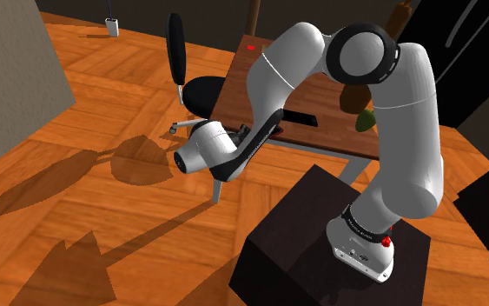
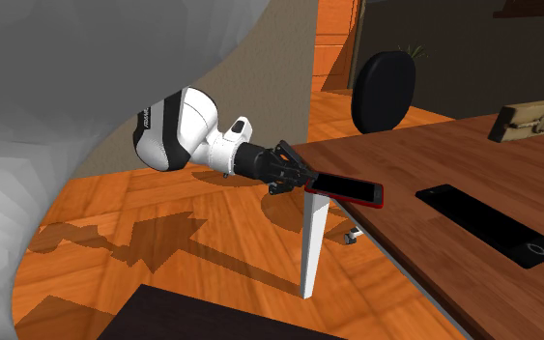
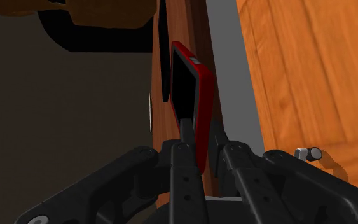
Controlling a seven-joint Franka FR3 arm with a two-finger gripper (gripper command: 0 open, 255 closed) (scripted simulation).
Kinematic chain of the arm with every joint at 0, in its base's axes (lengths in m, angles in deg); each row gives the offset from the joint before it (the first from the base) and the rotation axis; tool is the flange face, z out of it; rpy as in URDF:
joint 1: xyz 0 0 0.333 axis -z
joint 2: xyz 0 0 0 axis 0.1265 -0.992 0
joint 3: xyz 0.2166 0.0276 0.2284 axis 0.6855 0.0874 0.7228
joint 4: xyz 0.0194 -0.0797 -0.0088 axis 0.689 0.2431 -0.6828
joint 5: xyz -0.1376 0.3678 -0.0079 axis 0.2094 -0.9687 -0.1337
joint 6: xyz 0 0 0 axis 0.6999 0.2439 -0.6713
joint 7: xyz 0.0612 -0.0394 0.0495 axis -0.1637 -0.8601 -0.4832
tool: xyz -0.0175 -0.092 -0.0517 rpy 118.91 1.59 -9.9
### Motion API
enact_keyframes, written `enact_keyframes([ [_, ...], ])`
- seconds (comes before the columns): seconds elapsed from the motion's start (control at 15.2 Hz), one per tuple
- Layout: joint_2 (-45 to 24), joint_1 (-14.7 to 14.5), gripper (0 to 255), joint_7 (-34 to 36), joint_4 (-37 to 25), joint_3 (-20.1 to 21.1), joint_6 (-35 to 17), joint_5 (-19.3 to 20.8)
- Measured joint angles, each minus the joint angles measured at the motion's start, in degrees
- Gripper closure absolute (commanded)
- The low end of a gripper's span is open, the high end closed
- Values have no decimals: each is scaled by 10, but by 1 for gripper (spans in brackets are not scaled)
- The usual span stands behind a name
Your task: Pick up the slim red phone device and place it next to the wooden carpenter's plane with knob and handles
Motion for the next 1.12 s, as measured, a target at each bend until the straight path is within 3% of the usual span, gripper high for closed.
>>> enact_keyframes([
  [1.12, 110, 17, 255, -72, 33, 24, 18, -19],
])
